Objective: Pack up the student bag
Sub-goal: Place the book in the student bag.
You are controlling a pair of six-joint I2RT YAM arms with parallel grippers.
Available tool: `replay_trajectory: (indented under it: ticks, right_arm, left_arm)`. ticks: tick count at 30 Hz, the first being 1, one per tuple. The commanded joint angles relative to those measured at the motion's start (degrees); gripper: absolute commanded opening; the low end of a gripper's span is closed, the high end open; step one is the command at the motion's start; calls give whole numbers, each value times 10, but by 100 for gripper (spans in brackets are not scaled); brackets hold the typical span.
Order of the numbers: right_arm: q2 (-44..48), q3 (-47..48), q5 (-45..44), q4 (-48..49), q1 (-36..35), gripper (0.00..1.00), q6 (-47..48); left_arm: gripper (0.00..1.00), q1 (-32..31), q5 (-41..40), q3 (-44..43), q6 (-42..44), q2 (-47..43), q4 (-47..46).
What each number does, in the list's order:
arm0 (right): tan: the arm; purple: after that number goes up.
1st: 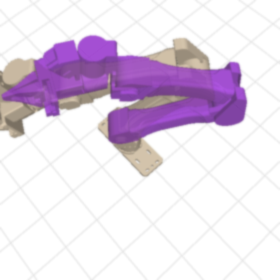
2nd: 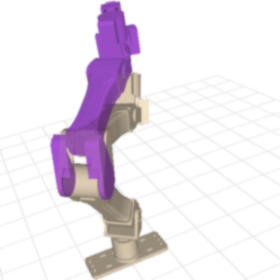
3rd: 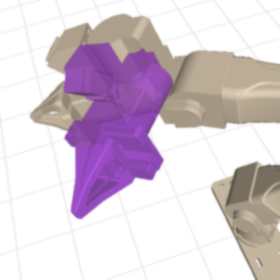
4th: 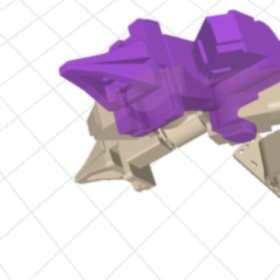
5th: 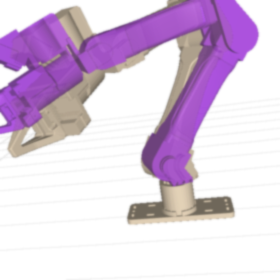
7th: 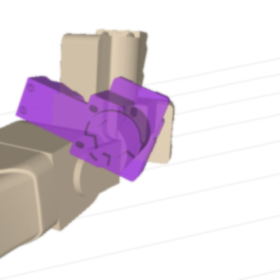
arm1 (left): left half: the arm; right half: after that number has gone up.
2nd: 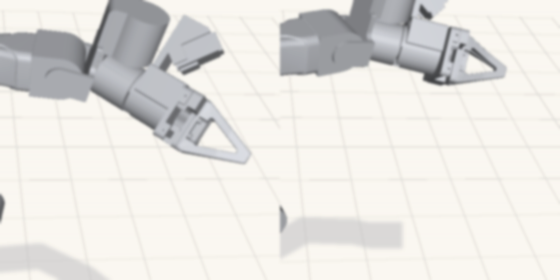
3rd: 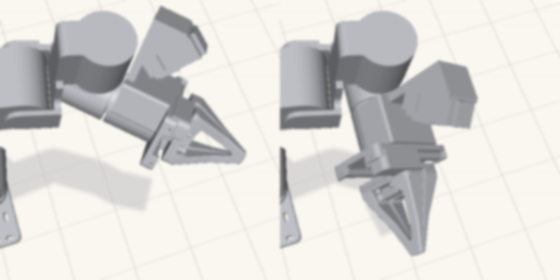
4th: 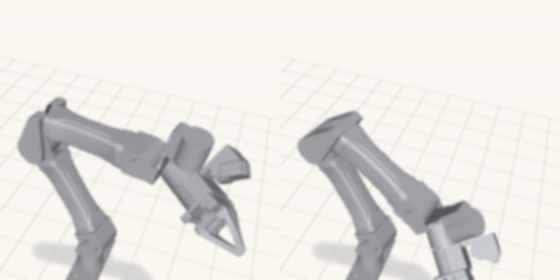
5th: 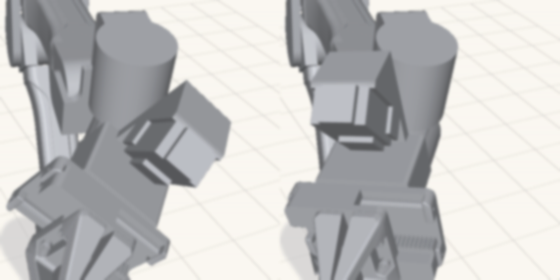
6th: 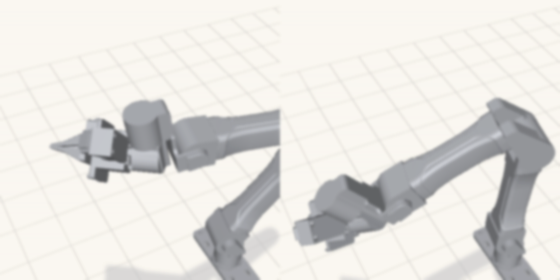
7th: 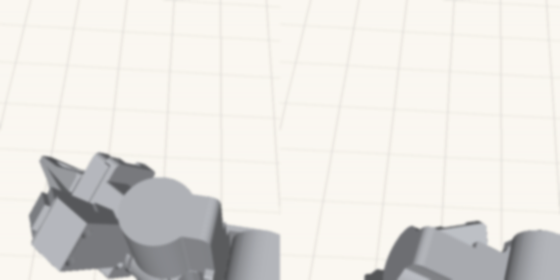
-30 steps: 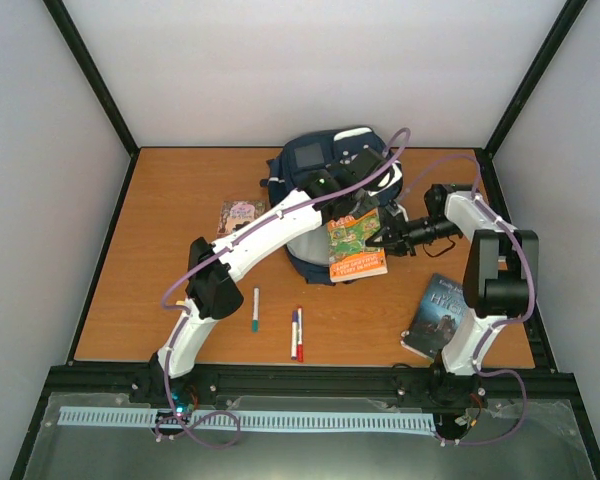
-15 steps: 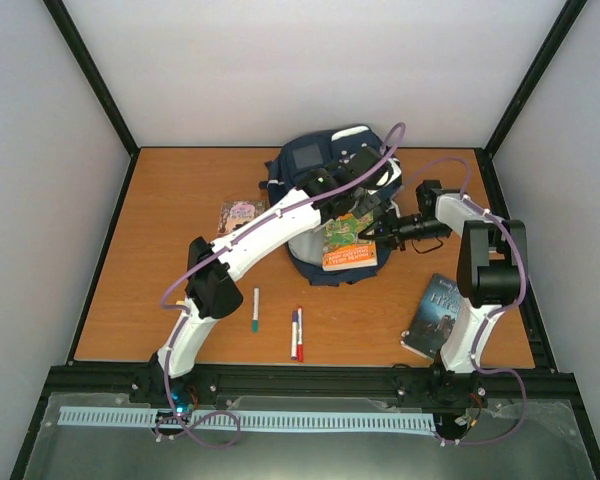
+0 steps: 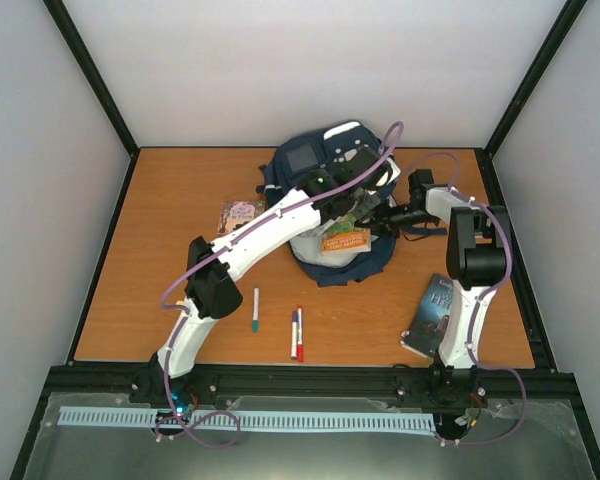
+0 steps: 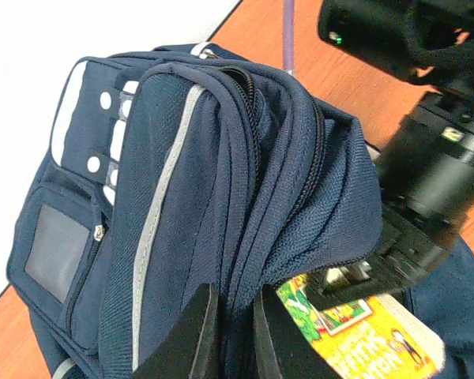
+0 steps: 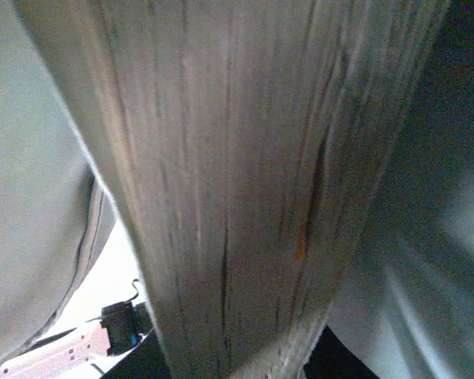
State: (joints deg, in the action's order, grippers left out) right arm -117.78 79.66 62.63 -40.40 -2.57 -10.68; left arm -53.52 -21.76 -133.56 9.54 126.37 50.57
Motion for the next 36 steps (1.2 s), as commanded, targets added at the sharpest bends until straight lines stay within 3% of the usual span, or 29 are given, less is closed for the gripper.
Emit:
replay_trajectory:
  ticks: [1, 3, 8, 14, 19, 23, 28, 33, 36]
  right_arm:
    - [-53, 56, 6, -33, -6, 15, 45]
    - [-62, 64, 6, -48, -7, 15, 62]
    - [-60, 68, 53, -53, -15, 3, 71]
    - [11, 46, 64, -57, -30, 3, 87]
    - [78, -52, 98, 18, -40, 3, 10]
    - [58, -33, 80, 14, -56, 3, 15]
    - [-20, 23, 58, -10, -63, 12, 34]
    - [5, -1, 21, 13, -63, 31, 56]
    - [41, -24, 14, 7, -63, 36, 96]
  left_arm:
    - [1, -4, 5, 8, -22, -61, -44]
    - [1, -3, 6, 26, -22, -68, -53]
    - [1, -3, 12, 59, -21, -83, -65]
    - [1, -4, 48, 124, 14, -118, -100]
    - [1, -4, 117, 233, 74, -177, -180]
    - [1, -4, 150, 251, 75, -193, -186]
    - [1, -3, 155, 261, 82, -200, -194]
    - [1, -4, 143, 265, 83, -203, -187]
    - [1, -3, 140, 272, 78, -207, -188]
